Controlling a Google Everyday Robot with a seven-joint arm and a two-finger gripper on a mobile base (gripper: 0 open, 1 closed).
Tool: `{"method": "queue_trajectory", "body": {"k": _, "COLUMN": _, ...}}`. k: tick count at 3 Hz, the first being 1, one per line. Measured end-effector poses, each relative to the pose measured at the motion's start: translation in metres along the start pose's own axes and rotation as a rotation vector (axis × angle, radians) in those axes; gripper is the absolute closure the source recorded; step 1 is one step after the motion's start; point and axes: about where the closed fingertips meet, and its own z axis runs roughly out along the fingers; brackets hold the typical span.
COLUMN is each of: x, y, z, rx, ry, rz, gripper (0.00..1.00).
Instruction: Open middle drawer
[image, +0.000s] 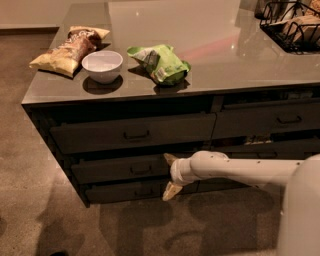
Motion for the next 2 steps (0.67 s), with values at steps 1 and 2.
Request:
{"method": "queue_trajectory", "body": {"k": 1, "x": 0.017, "y": 0.001, "z": 0.028, "rx": -0.011, "ry": -0.002, "rz": 0.010, "gripper": 0.00}}
{"method": "queue_trajectory", "body": {"k": 2, "x": 0.031, "y": -0.018, "z": 0.047, "rx": -0.005, "ry": 0.009, "rz": 0.008, "gripper": 0.00}}
